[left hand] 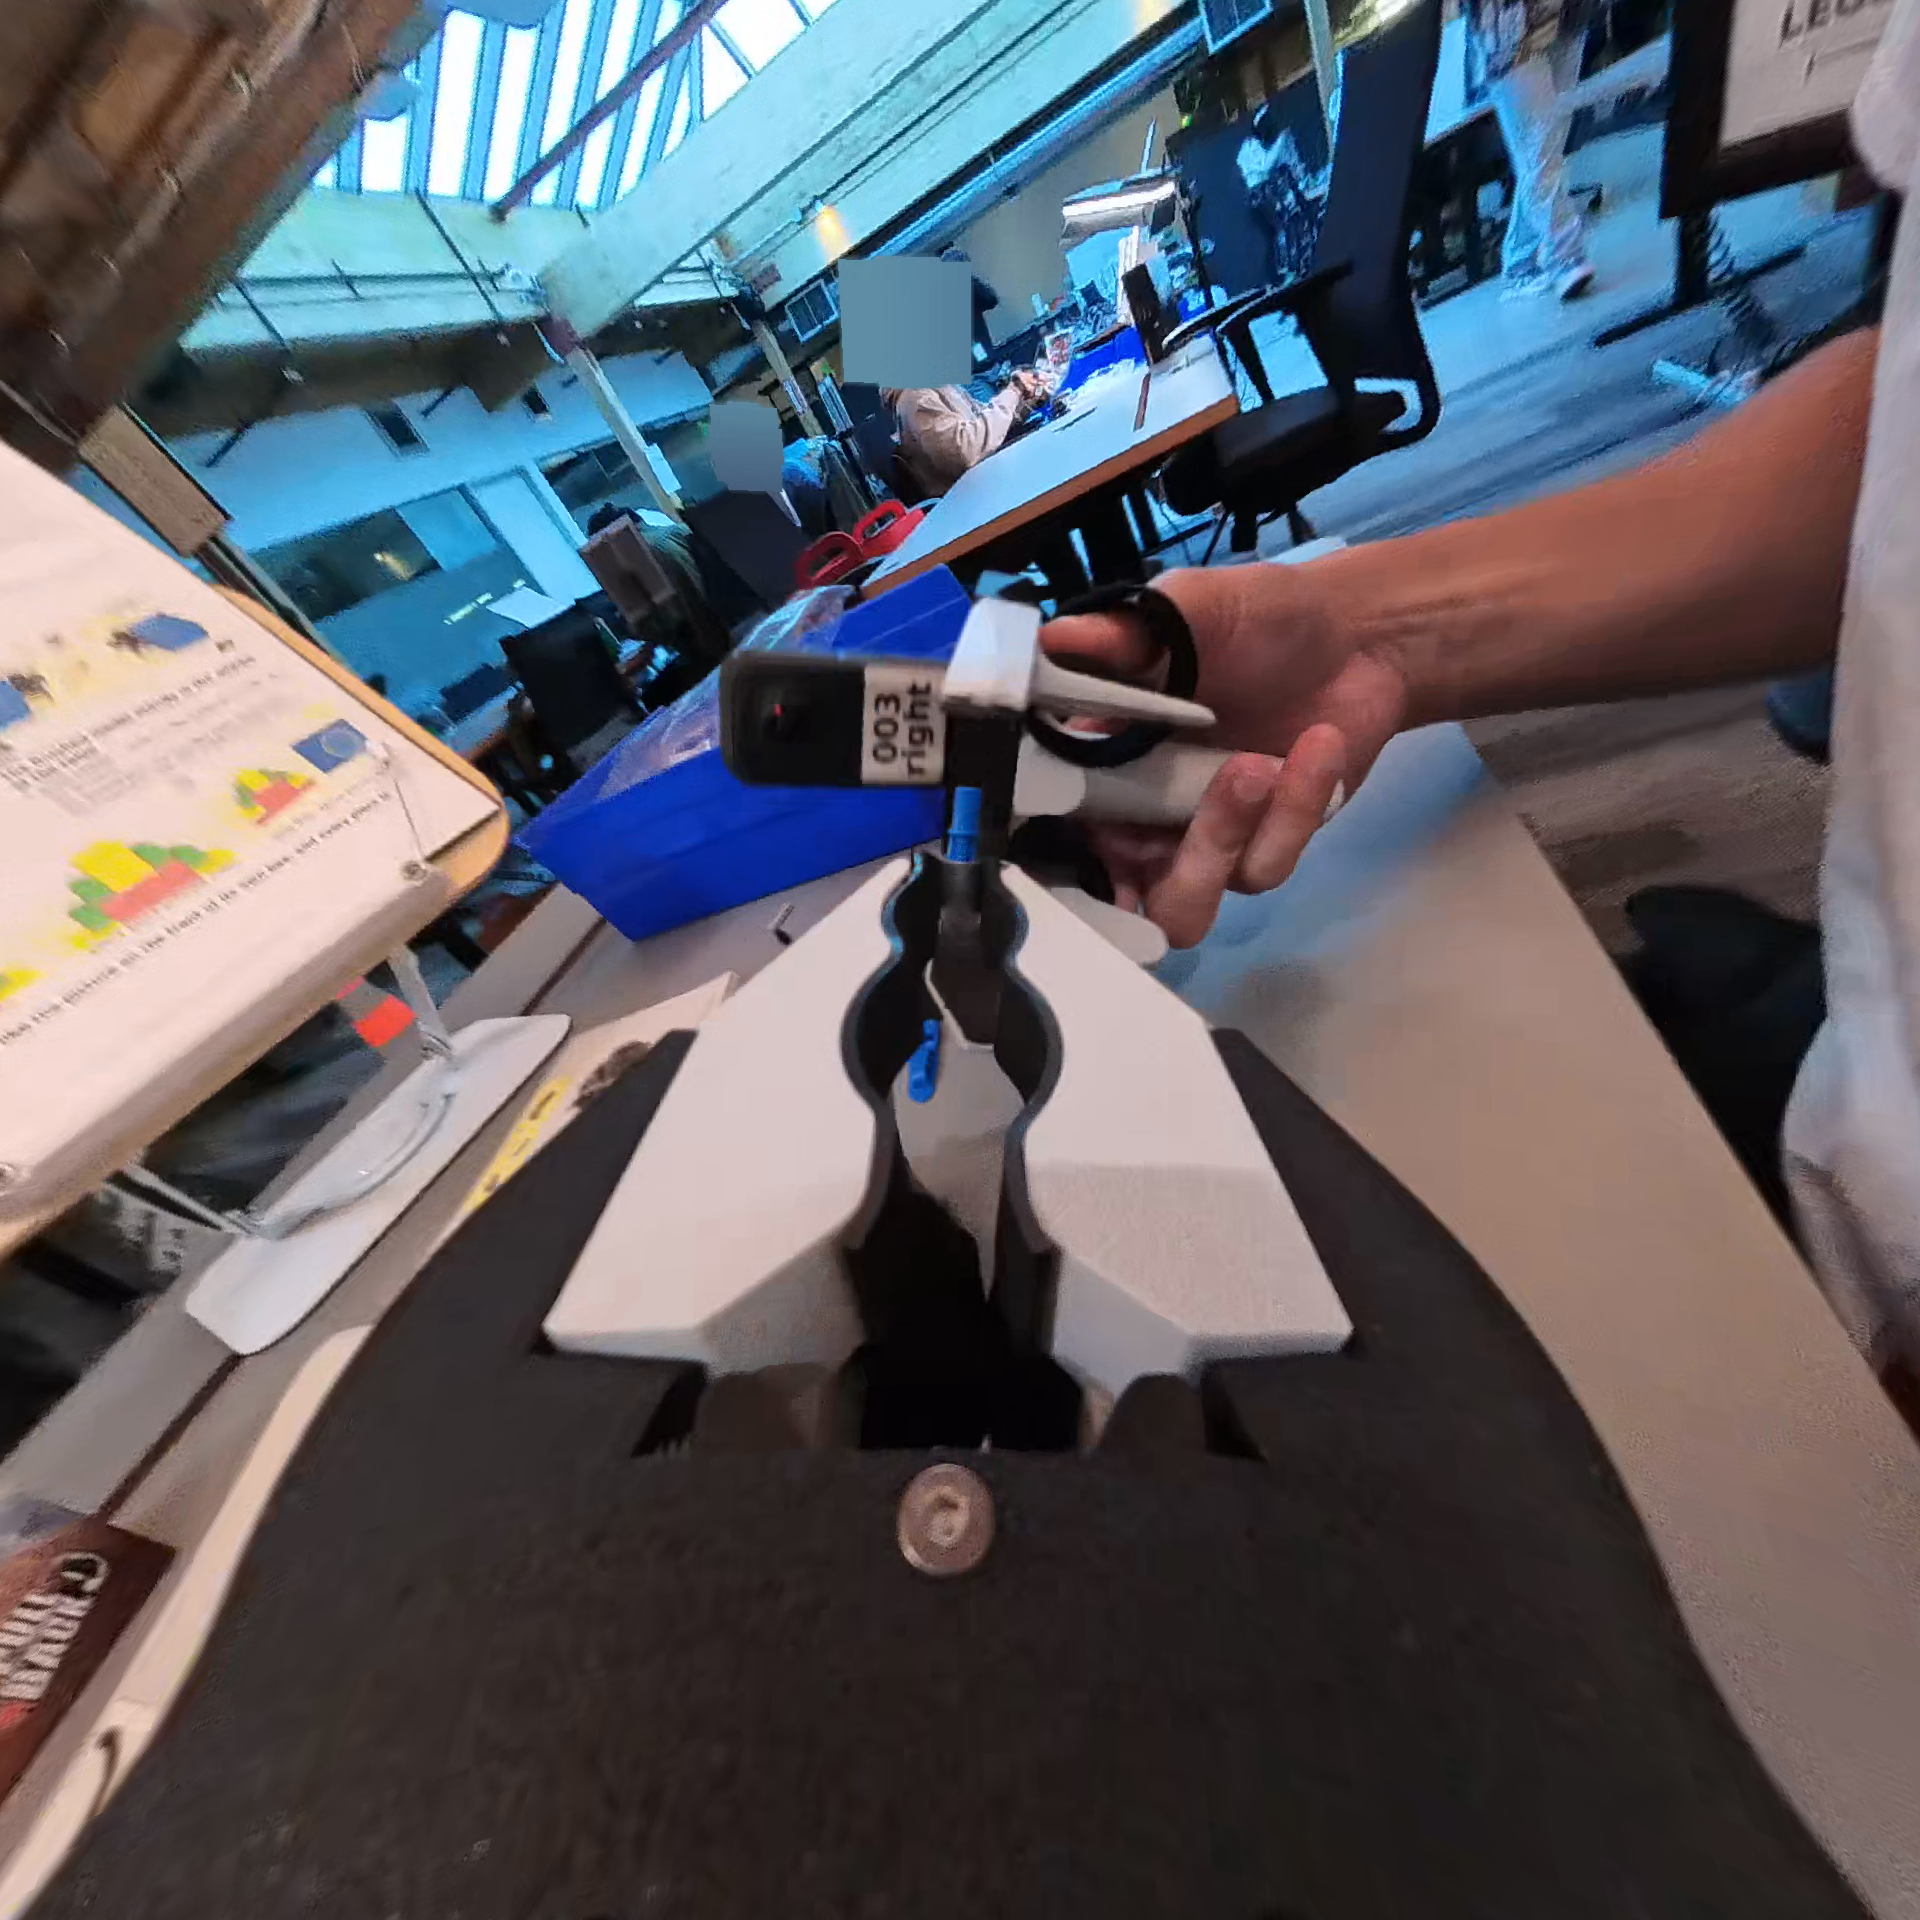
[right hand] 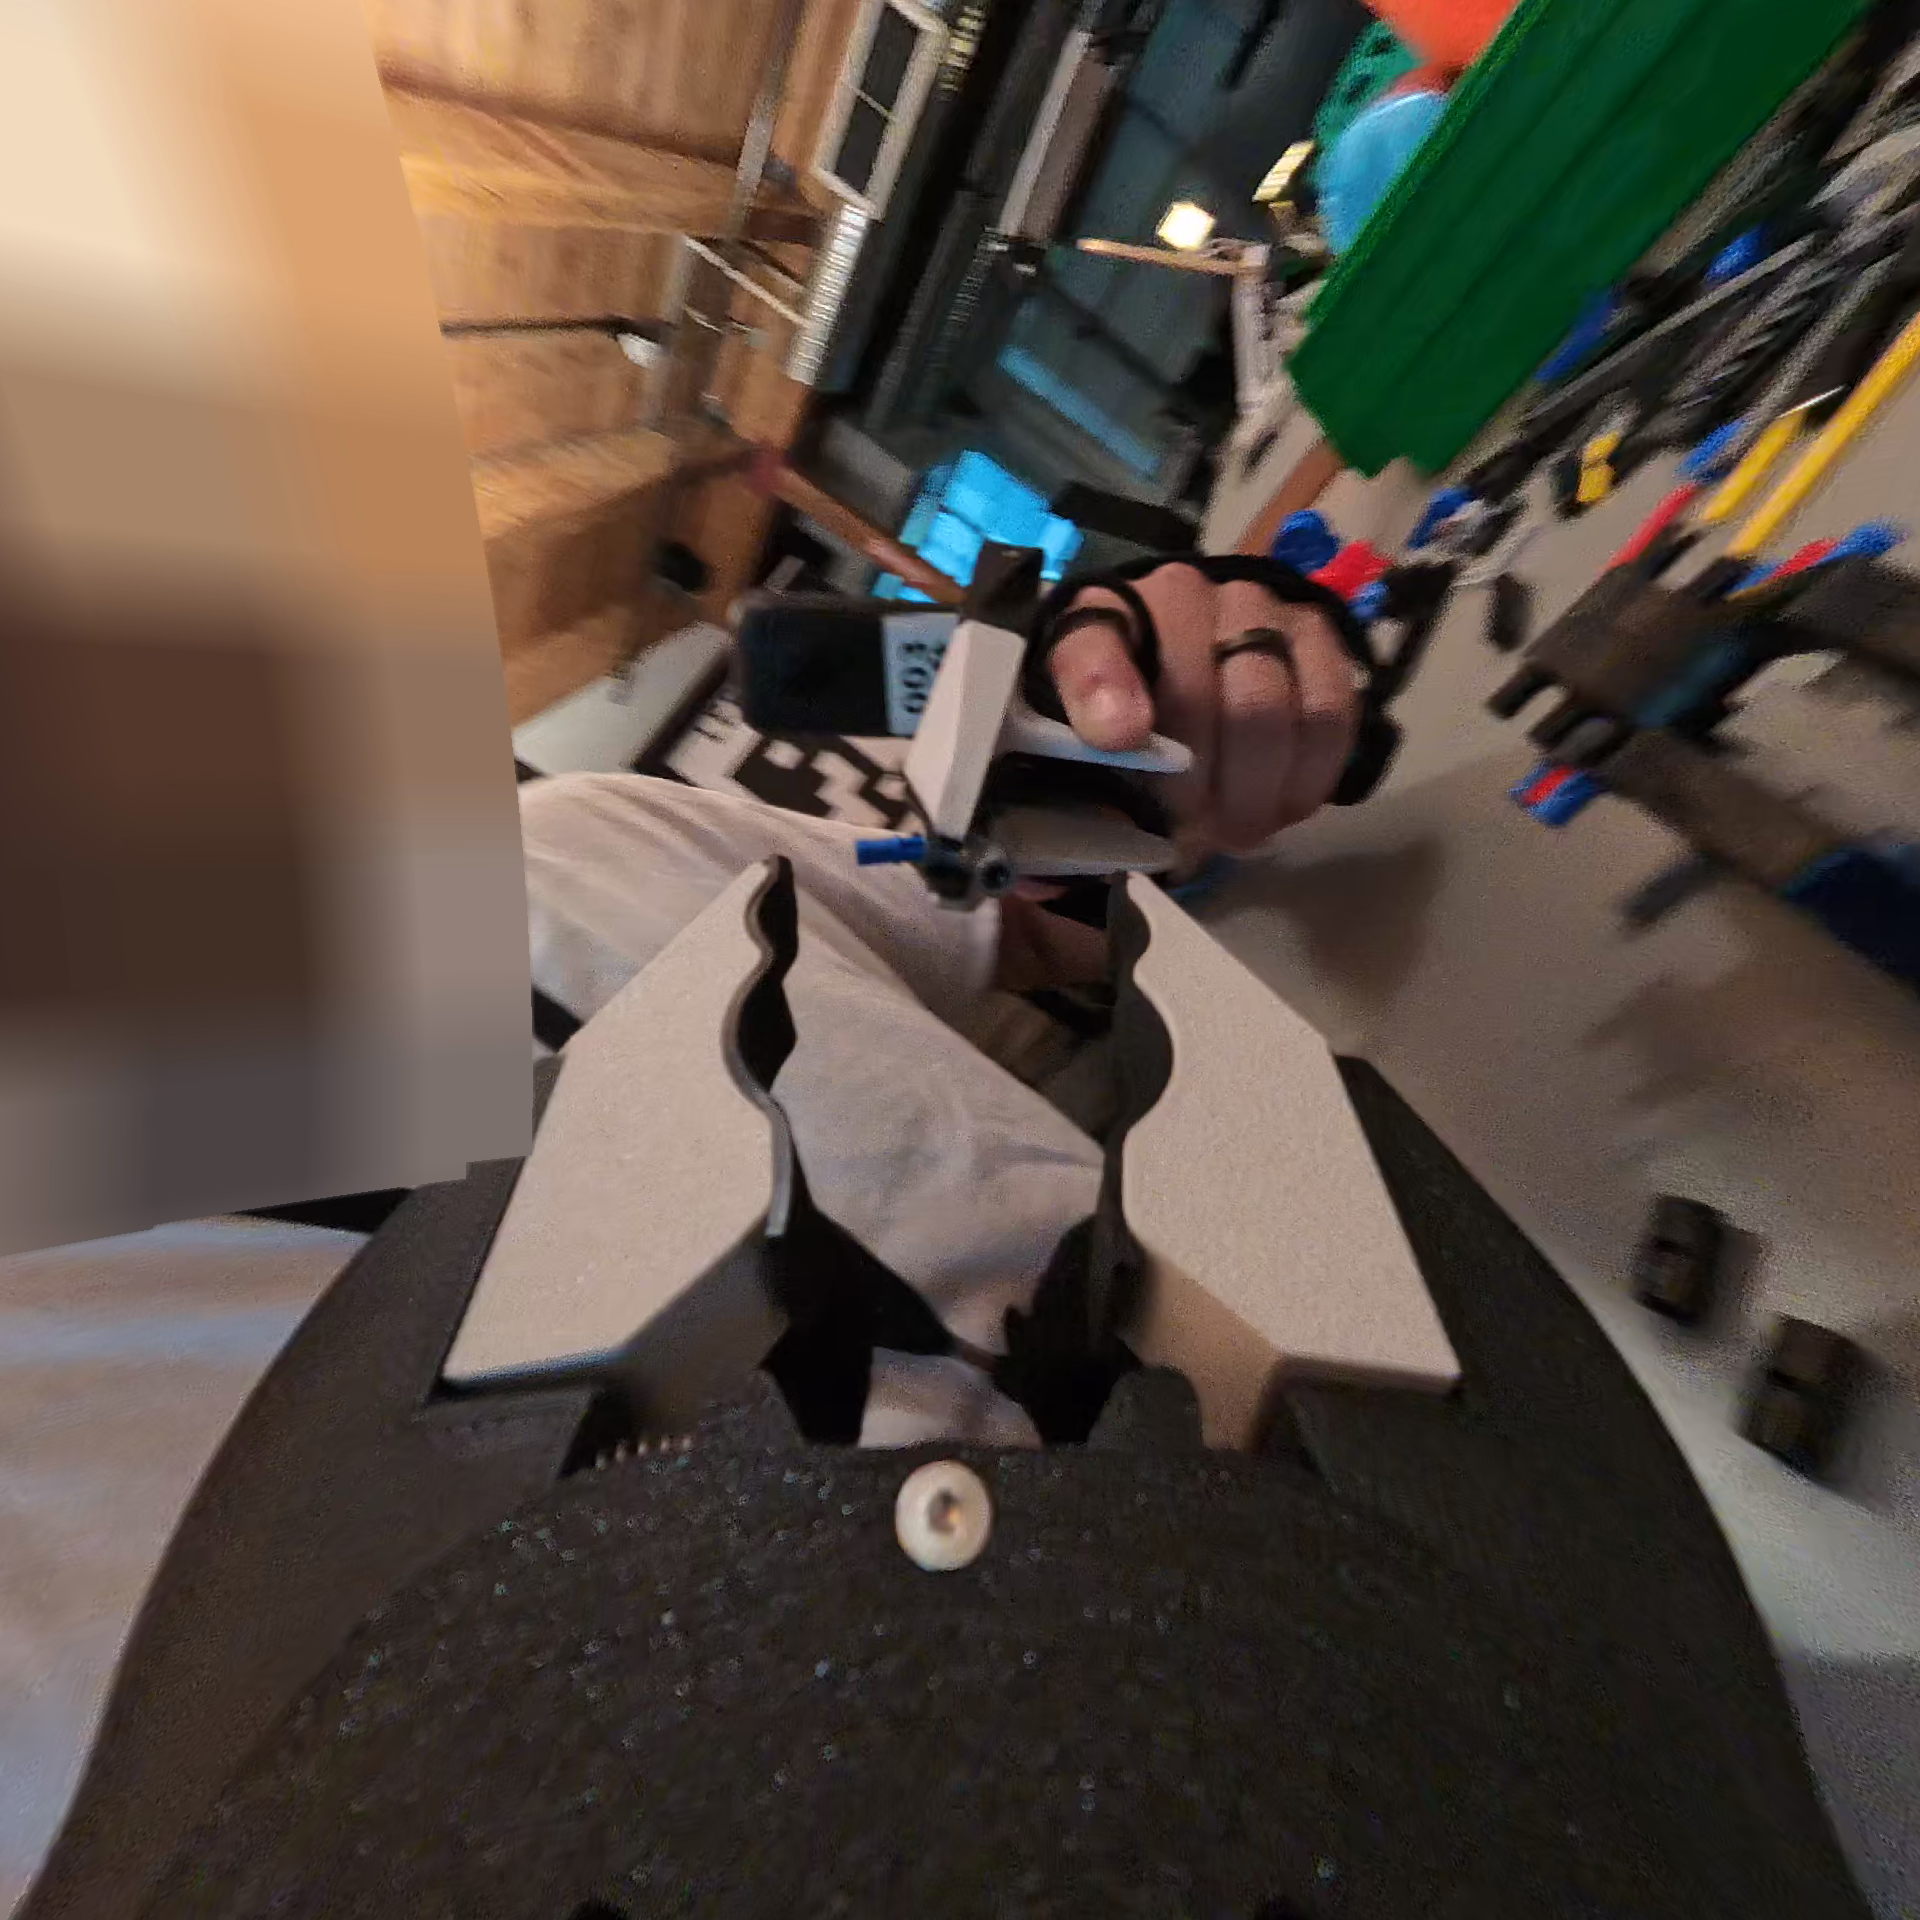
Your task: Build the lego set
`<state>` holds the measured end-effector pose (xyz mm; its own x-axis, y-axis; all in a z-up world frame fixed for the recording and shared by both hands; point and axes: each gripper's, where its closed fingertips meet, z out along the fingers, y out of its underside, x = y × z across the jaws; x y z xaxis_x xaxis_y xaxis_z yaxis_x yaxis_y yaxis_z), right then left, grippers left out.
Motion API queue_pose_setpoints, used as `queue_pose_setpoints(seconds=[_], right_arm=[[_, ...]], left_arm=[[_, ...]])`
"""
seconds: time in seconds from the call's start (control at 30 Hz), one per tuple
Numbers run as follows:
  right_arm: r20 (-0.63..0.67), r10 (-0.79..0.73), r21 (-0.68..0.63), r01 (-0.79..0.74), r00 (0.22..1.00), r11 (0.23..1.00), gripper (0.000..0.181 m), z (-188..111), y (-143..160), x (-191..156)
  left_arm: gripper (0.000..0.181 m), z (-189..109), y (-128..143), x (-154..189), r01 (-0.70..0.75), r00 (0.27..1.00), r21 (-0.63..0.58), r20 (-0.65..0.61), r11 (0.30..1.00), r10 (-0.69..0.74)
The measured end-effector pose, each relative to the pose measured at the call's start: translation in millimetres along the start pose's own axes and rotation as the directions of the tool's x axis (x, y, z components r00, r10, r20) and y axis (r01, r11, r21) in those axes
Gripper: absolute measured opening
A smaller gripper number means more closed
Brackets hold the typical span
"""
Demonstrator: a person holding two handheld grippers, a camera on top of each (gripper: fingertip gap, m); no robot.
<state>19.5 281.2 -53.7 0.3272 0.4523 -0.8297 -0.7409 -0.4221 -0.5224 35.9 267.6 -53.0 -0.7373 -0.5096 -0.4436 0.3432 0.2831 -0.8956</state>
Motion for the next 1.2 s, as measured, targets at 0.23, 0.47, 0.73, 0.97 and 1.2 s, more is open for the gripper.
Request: queue_pose_setpoints(seconds=[0.23, 0.47, 0.73, 0.97, 1.2], right_arm=[[0.105, 0.045, 0.046, -0.050, 0.993, 0.998, 0.028, 4, 5, -2], [0.043, 0.022, 0.058, -0.025, 0.999, 0.998, 0.032, 3, 6, 5], [0.015, 0.018, 0.057, -0.018, 1.000, 0.998, 0.029, 1, 7, 7], [0.025, 0.021, 0.074, -0.022, 0.999, 0.997, 0.028, 0, 5, 5], [0.007, 0.010, 0.068, -0.011, 1.000, 0.998, 0.028, -1, 6, 7]], left_arm=[[0.005, 1, 3, 5, -0.040, 0.999, -0.020, -0.009, 0.999, 0.040], [0.006, 3, 12, 6, -0.117, 0.993, -0.097, 0.011, 0.988, 0.119], [0.006, 6, 14, 8, -0.171, 0.984, -0.146, 0.027, 0.974, 0.177], [0.005, 7, 14, 6, -0.199, 0.977, -0.166, 0.047, 0.966, 0.209], [0.005, 8, 15, 6, -0.225, 0.970, -0.188, 0.054, 0.956, 0.238]])
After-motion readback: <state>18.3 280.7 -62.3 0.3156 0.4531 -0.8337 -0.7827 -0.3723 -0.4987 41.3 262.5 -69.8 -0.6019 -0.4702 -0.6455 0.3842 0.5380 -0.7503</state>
